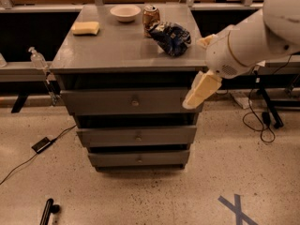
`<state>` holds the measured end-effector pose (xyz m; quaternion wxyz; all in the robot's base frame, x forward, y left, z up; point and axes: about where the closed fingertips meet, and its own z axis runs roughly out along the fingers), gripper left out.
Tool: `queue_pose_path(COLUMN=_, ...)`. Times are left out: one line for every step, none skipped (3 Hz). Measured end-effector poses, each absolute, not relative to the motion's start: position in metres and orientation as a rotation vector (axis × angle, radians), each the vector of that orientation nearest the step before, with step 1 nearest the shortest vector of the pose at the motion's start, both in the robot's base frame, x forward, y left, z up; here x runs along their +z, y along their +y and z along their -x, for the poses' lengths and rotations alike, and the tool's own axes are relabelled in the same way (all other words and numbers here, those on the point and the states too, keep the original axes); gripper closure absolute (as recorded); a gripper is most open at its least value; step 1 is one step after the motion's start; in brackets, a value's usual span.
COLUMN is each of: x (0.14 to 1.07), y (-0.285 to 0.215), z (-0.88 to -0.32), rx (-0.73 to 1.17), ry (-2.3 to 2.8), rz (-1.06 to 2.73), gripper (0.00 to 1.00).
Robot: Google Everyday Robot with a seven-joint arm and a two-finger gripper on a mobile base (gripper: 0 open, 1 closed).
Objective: Open top drawer
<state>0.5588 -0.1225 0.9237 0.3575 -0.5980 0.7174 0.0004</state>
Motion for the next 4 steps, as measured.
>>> queue_pose_path(x=0.866, y=-0.108, z=-0.556, rx=0.025, ry=1.783, rz=1.502, gripper=0.00)
queue_pose_path(x=0.834, y=-0.100, z=-0.556, rx=0.025, ry=1.757, rz=1.494, gripper=0.00)
queue_pose_path(x=0.806, y=-0.098, z=-0.554, rx=-0.001, ry=1.760, rz=1.490, gripper=0.00)
queue_pose_path(x=0.791, y=-0.093, z=-0.552, rx=-0.003, ry=1.769, rz=1.530, gripper=0.00)
